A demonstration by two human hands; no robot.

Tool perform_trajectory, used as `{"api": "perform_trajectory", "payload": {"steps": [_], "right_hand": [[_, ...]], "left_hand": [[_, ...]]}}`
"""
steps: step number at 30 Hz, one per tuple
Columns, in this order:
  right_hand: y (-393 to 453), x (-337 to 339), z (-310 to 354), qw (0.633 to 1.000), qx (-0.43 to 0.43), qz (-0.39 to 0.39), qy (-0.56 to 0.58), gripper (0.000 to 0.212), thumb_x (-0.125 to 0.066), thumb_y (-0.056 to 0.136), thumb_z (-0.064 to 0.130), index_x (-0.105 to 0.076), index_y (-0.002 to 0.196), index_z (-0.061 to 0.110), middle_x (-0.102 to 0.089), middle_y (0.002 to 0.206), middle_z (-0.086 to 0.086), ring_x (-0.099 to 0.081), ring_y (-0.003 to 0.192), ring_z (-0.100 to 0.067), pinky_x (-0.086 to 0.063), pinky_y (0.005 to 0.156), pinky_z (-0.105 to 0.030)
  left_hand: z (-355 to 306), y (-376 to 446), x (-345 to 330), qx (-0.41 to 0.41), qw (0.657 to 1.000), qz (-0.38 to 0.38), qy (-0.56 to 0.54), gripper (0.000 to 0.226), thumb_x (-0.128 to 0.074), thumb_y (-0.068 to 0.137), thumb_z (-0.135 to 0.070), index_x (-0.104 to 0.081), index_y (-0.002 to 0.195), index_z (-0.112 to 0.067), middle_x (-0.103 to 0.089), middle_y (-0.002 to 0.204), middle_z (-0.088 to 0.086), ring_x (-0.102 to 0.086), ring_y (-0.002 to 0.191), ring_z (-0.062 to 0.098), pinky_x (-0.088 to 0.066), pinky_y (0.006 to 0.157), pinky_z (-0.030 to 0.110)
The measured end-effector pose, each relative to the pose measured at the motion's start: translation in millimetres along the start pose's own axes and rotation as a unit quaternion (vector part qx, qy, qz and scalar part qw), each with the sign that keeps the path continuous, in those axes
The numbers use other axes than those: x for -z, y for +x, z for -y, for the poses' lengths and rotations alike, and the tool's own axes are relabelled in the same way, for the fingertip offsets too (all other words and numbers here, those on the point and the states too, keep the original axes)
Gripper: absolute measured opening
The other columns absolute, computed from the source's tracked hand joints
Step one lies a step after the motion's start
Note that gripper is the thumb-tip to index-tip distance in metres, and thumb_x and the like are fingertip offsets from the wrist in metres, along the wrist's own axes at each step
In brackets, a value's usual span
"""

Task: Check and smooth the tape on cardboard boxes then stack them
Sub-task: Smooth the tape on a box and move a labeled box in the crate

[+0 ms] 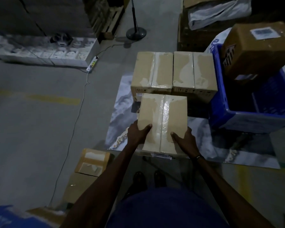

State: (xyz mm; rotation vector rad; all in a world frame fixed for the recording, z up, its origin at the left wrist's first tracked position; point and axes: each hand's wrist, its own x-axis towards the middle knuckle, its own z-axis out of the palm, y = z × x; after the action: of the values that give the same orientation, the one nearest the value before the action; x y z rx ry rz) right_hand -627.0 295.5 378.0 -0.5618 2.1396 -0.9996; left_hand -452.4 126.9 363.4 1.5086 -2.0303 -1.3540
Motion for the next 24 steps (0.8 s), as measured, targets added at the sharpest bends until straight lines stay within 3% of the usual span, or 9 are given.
{"api": "perform_trajectory", "payload": {"steps": [3, 6, 9, 13, 18, 22, 24], "right_hand": [[-2, -5, 5, 0.998, 0.034, -0.027, -0.048, 0.093, -0.074, 0.089, 0.047, -0.018, 0.157, 0.017, -0.04, 0.154, -0.01, -0.046, 0.136, -0.028, -0.043, 0.112, -0.043], [3, -10, 15, 0.972, 0.111, -0.066, -0.198, 0.095, -0.067, 0.093, 0.044, -0.007, 0.162, 0.02, -0.011, 0.169, -0.01, -0.023, 0.151, -0.029, -0.029, 0.122, -0.05], [13, -13, 40, 0.922, 0.195, -0.045, -0.332, 0.074, -0.057, 0.099, 0.039, -0.023, 0.16, 0.016, -0.012, 0.17, -0.008, -0.009, 0.157, -0.026, -0.02, 0.122, -0.06], [39, -21, 46, 0.906, 0.123, 0.02, -0.404, 0.069, -0.045, 0.099, 0.046, -0.022, 0.16, 0.024, -0.021, 0.168, -0.01, -0.016, 0.155, -0.031, -0.015, 0.119, -0.069], [42, -29, 37, 0.896, 0.098, 0.03, -0.432, 0.064, -0.045, 0.099, 0.046, -0.028, 0.157, 0.025, -0.02, 0.166, -0.011, -0.015, 0.155, -0.037, -0.02, 0.116, -0.072], [45, -27, 29, 0.901, 0.08, 0.037, -0.424, 0.073, -0.023, 0.093, 0.058, -0.021, 0.159, 0.029, -0.017, 0.168, -0.007, -0.009, 0.156, -0.038, -0.023, 0.114, -0.073], [35, -21, 34, 0.903, 0.077, 0.049, -0.42, 0.072, -0.029, 0.094, 0.057, -0.021, 0.159, 0.028, -0.015, 0.169, -0.008, -0.006, 0.156, -0.036, -0.026, 0.116, -0.069]], "left_hand": [[2, 4, -1, -0.024, 0.998, -0.016, 0.064, 0.093, -0.065, 0.074, -0.081, -0.044, 0.144, -0.024, -0.056, 0.139, 0.005, -0.057, 0.124, 0.025, -0.054, 0.097, 0.047], [-21, 5, -2, -0.122, 0.961, -0.042, 0.243, 0.09, -0.064, 0.084, -0.069, -0.027, 0.155, -0.028, -0.033, 0.16, 0.01, -0.035, 0.142, 0.034, -0.039, 0.108, 0.055], [-47, 16, -9, -0.194, 0.926, 0.033, 0.322, 0.083, -0.063, 0.089, -0.063, -0.024, 0.158, -0.037, -0.015, 0.169, 0.005, -0.014, 0.154, 0.035, -0.024, 0.116, 0.065], [-61, 30, -18, -0.156, 0.907, 0.13, 0.37, 0.077, -0.067, 0.091, -0.053, -0.028, 0.157, -0.039, -0.006, 0.171, 0.002, 0.0, 0.157, 0.034, -0.011, 0.116, 0.074], [-56, 29, -24, -0.164, 0.9, 0.123, 0.384, 0.077, -0.067, 0.092, -0.05, -0.027, 0.157, -0.038, -0.005, 0.171, 0.004, 0.0, 0.156, 0.036, -0.015, 0.114, 0.075], [-52, 26, -16, -0.169, 0.906, 0.135, 0.365, 0.077, -0.062, 0.095, -0.053, -0.023, 0.159, -0.036, -0.001, 0.171, 0.004, 0.003, 0.157, 0.034, -0.013, 0.119, 0.071], [-48, 20, -11, -0.165, 0.906, 0.145, 0.363, 0.079, -0.063, 0.095, -0.052, -0.022, 0.16, -0.034, -0.001, 0.171, 0.004, 0.002, 0.157, 0.035, -0.014, 0.12, 0.068]]}}
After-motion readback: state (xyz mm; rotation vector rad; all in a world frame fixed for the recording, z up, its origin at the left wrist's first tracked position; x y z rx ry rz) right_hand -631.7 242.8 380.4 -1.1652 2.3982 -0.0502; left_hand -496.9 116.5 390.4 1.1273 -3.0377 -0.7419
